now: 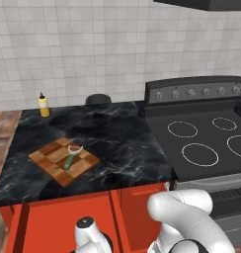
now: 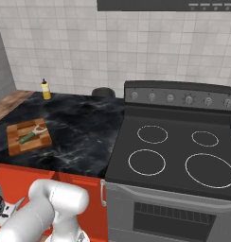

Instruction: Open the drawer on the left and place the cutting tools on the cutting board.

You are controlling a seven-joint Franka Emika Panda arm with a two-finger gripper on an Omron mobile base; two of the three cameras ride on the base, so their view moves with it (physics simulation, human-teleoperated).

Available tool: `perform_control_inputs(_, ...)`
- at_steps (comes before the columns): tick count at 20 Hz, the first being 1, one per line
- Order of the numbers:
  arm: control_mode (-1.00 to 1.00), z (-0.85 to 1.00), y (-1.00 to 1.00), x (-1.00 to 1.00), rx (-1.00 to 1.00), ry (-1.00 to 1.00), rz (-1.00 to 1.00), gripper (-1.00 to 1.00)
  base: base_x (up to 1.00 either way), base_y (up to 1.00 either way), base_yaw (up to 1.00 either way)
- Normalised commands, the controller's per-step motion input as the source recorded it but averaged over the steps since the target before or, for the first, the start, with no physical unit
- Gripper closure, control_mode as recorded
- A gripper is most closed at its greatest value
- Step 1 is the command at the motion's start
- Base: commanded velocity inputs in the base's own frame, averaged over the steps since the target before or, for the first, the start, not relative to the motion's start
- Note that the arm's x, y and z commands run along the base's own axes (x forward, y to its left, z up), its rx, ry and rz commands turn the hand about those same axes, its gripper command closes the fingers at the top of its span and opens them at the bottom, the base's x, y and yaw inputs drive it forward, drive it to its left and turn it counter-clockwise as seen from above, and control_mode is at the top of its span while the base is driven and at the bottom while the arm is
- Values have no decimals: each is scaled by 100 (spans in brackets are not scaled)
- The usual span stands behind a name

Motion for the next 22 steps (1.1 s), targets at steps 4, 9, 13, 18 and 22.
perform_control_inputs(4, -100, 0, 0, 0, 0, 0, 0, 100, 0, 0, 0)
perform_control_inputs(9, -100, 0, 0, 0, 0, -1, 0, 100, 0, 0, 0)
perform_control_inputs(13, -100, 1, 0, 0, 1, -9, 0, 100, 0, 0, 0)
perform_control_inputs(18, -100, 47, 0, 8, 6, -8, -3, 100, 0, 0, 0)
perform_control_inputs(22, -100, 91, 13, 4, 7, -1, -7, 100, 0, 0, 0)
